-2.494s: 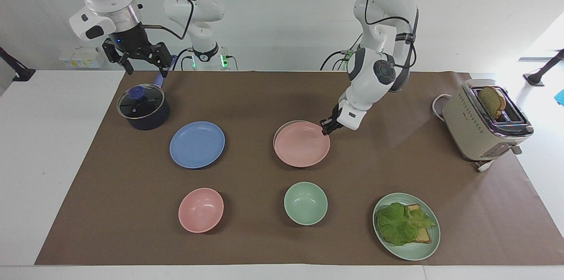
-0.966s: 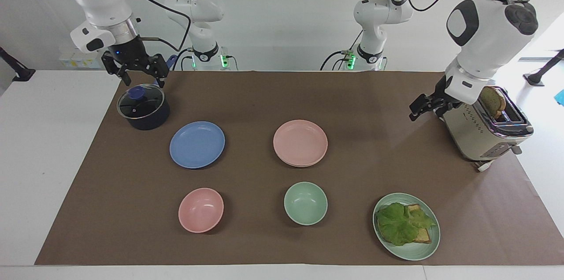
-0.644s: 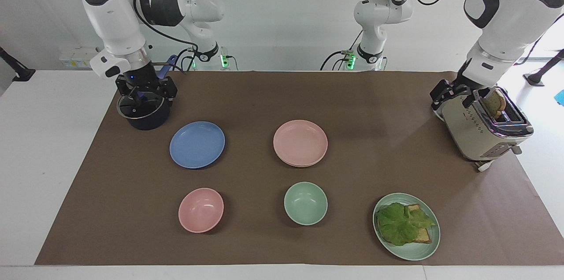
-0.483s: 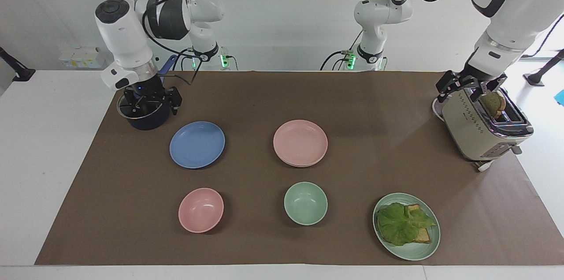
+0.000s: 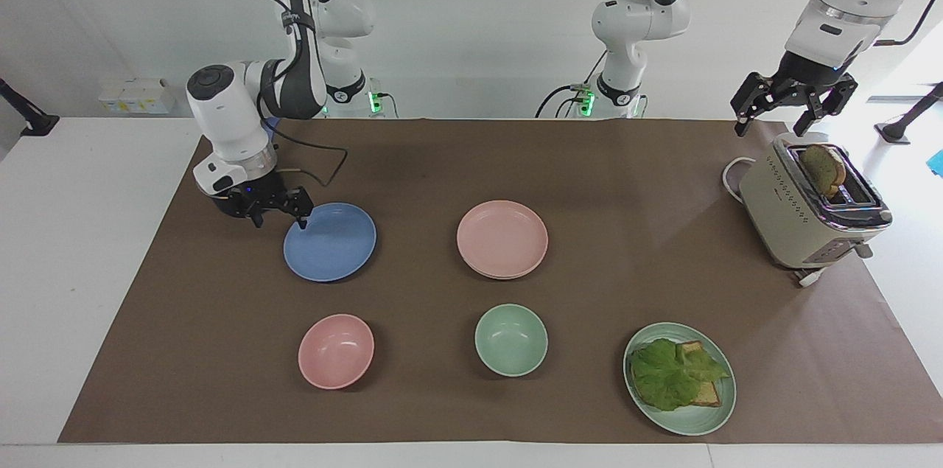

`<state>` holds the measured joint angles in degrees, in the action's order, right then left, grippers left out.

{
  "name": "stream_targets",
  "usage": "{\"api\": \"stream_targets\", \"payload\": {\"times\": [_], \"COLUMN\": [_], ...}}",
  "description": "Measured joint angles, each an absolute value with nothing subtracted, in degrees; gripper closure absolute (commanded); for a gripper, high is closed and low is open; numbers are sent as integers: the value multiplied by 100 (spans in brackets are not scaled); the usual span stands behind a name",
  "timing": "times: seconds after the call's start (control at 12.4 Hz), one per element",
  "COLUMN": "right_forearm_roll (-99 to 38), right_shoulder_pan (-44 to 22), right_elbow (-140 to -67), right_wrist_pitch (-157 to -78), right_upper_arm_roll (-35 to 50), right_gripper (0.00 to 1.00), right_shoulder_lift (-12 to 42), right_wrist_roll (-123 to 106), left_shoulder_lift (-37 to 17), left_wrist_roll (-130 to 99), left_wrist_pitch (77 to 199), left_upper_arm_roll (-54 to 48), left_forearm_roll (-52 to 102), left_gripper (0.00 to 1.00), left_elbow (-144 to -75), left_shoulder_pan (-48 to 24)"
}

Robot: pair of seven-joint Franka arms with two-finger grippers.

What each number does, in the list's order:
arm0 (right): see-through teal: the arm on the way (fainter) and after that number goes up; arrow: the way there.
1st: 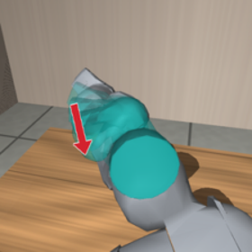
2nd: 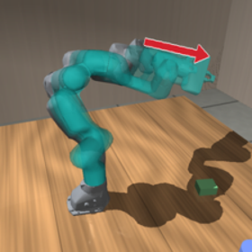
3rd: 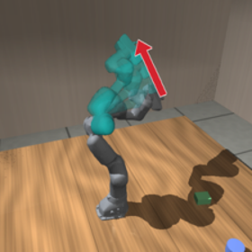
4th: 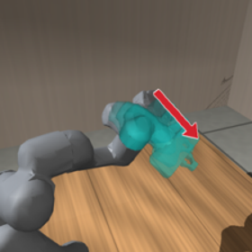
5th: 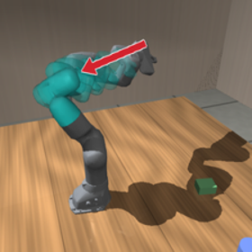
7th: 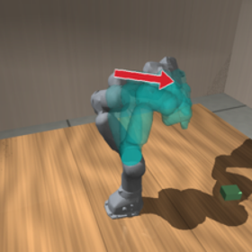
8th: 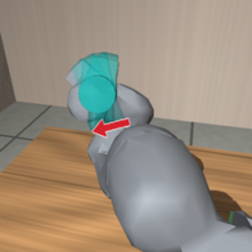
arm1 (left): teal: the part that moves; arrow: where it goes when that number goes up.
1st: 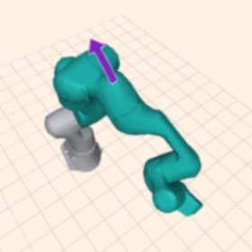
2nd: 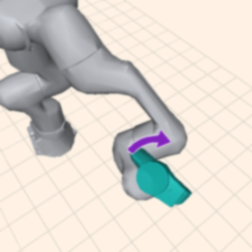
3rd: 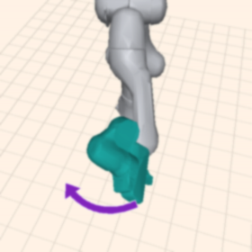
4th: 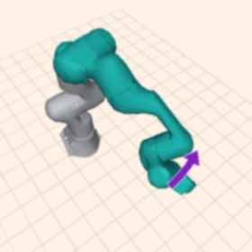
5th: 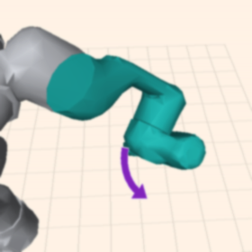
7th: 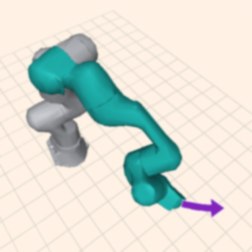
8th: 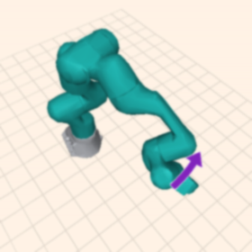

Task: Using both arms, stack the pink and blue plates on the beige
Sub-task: 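Reach the right gripper to the blue plate rim and grasp it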

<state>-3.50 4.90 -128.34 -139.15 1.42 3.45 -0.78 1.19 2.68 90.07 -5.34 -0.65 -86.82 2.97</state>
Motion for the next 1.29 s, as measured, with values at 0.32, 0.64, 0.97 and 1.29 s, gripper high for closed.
{"api": "stream_targets", "payload": {"times": [0.32, 0.64, 0.97, 1.29], "right_forearm_roll": [-1406, -2172, -2363, -2495], "right_shoulder_pan": [545, 713, 720, 720], "right_elbow": [-12835, -12835, -12834, -12833], "right_wrist_pitch": [-14013, -14013, -14013, -14007], "right_upper_arm_roll": [140, 130, 124, 124], "right_gripper": [11, 28, 100, 100], "right_shoulder_lift": [665, 953, 1005, 1005], "right_wrist_roll": [-1179, -2317, -2347, -2347], "left_shoulder_lift": [115, 115, 115, 115], "left_wrist_roll": [268, 266, 266, 266], "left_wrist_pitch": [9006, 9006, 9006, 9006], "left_upper_arm_roll": [-524, -444, -445, -441], "left_forearm_roll": [-65, -65, -65, -65], "left_gripper": [0, 0, 0, 0], "left_elbow": [-8705, -8705, -8705, -8705], "left_shoulder_pan": [297, 336, 340, 340]}}
